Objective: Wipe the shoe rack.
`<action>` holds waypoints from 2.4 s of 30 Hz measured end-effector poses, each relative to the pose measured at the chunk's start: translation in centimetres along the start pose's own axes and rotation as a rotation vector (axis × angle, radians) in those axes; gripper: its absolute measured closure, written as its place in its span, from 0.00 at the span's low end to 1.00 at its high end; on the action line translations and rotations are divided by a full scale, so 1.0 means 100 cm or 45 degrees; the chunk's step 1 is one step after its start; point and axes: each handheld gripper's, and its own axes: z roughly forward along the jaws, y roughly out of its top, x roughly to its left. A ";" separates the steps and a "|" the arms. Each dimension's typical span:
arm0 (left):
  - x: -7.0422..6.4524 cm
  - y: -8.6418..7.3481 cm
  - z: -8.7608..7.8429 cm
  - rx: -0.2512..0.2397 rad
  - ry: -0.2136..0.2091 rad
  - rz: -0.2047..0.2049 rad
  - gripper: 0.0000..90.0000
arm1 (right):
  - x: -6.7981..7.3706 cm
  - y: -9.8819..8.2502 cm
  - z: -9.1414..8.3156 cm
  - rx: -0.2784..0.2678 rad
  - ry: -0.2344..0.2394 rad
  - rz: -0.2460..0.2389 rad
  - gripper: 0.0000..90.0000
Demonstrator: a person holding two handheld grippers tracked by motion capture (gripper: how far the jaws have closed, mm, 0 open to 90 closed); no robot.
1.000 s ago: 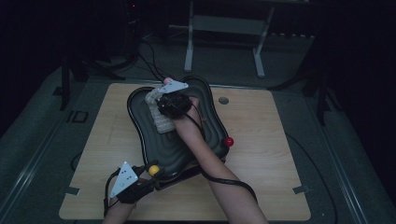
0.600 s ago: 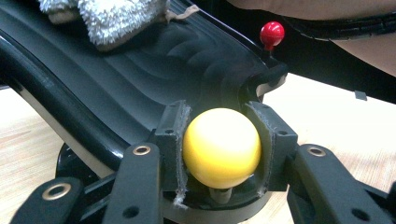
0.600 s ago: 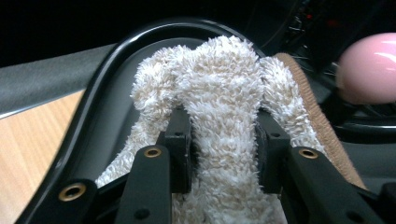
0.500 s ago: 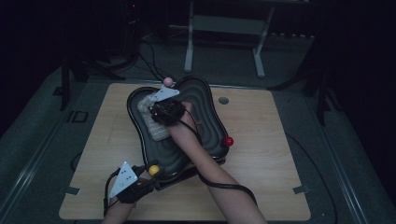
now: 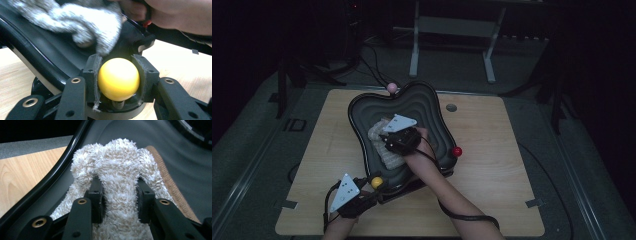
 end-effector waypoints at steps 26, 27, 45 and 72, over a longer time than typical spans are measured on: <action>-0.001 -0.019 -0.036 0.014 0.082 -0.026 0.54 | 0.027 -0.043 -0.027 0.023 0.090 -0.047 0.73; 0.000 -0.021 -0.036 0.024 0.077 -0.035 0.53 | 0.028 -0.044 -0.028 0.023 0.090 -0.049 0.73; -0.008 -0.038 -0.008 0.151 -0.018 0.039 0.58 | 0.034 -0.053 -0.034 0.032 0.130 -0.055 0.73; -0.005 -0.042 0.005 0.228 0.058 -0.019 0.80 | 0.037 -0.058 -0.037 0.025 0.134 -0.060 0.73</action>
